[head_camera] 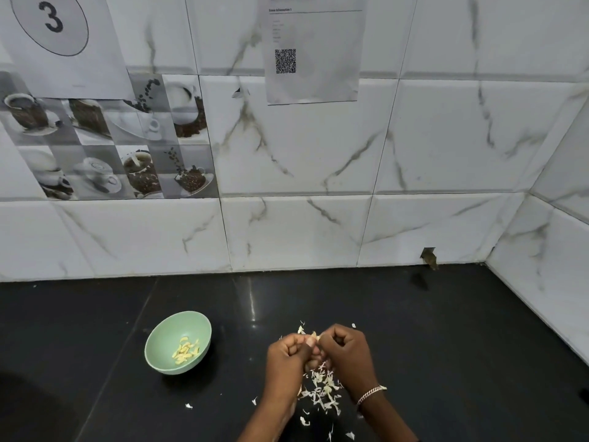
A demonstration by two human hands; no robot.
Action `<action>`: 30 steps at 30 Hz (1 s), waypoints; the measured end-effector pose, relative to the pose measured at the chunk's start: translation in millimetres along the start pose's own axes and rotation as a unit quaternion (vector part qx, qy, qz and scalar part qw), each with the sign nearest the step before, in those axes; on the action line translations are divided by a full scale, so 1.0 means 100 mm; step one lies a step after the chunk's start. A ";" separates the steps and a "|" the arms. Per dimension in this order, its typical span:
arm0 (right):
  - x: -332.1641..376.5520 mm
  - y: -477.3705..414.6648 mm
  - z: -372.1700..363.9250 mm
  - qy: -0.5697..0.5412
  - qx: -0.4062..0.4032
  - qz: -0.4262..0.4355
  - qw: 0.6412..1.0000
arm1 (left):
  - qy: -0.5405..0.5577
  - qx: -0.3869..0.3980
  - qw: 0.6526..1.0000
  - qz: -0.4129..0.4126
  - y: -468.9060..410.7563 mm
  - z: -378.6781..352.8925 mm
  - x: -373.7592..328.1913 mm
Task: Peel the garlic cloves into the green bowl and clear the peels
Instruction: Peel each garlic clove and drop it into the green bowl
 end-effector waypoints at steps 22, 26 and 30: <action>-0.16 -0.01 0.08 0.097 0.035 0.038 0.994 | -0.124 0.004 0.988 -0.093 -0.02 0.07 -0.08; -0.05 0.01 0.08 -0.026 0.049 0.019 0.998 | -0.183 0.004 0.975 -0.128 -0.01 0.10 -0.07; 0.02 0.03 0.10 -0.038 0.085 0.021 0.995 | -0.231 -0.001 0.960 -0.157 0.00 0.12 -0.10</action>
Point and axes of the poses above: each hand's wrist, its own y-axis away from the middle knuckle, its own z-axis out of the back of the hand, x = y × z, the point moved 4 cm from there along -y, towards the middle knuckle, and after that the axes turned 4 degrees about x, right-handed, at the moved point
